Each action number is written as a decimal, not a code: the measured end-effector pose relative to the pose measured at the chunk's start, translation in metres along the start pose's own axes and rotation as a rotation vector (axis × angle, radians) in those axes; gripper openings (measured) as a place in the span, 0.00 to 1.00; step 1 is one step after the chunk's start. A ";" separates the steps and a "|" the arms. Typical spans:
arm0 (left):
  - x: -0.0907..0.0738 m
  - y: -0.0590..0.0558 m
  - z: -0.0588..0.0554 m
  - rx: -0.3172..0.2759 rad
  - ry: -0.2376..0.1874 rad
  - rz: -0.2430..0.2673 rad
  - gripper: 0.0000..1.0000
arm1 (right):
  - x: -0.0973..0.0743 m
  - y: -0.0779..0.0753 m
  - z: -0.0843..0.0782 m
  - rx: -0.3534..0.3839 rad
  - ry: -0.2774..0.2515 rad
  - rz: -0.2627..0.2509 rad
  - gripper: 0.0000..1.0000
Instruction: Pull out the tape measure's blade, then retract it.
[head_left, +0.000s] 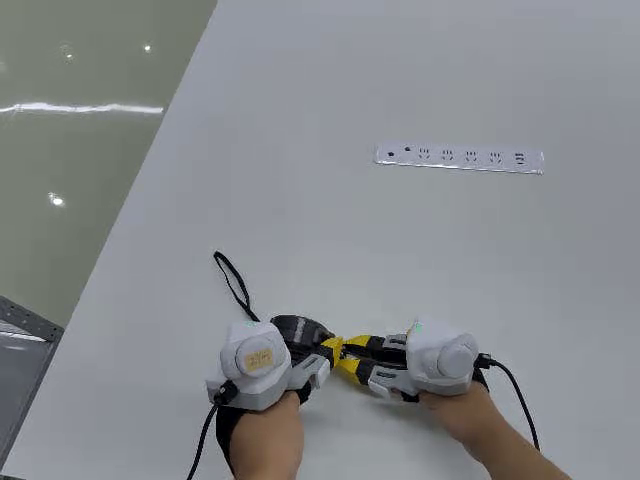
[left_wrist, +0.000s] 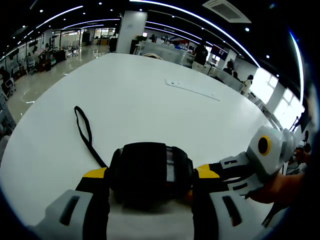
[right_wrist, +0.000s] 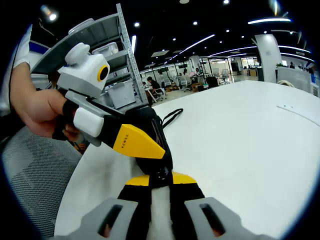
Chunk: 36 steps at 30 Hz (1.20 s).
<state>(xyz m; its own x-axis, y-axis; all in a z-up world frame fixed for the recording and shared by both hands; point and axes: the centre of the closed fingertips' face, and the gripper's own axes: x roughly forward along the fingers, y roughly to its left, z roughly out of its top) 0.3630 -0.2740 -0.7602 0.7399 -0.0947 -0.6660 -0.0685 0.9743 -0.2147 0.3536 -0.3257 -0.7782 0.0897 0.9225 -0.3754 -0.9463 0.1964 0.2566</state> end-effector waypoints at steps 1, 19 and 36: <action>0.000 0.000 0.000 -0.001 0.000 0.000 0.64 | 0.000 0.000 0.000 -0.001 0.000 0.000 0.11; 0.000 0.000 0.000 0.003 -0.002 0.002 0.65 | 0.000 -0.001 -0.001 -0.011 0.003 -0.006 0.13; 0.001 -0.001 -0.003 0.037 0.026 -0.039 0.67 | -0.001 -0.001 0.000 -0.015 0.007 -0.023 0.14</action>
<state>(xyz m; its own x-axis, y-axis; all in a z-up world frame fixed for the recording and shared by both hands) 0.3615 -0.2760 -0.7630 0.7238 -0.1371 -0.6763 -0.0154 0.9766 -0.2145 0.3545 -0.3270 -0.7782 0.1094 0.9154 -0.3874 -0.9486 0.2126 0.2346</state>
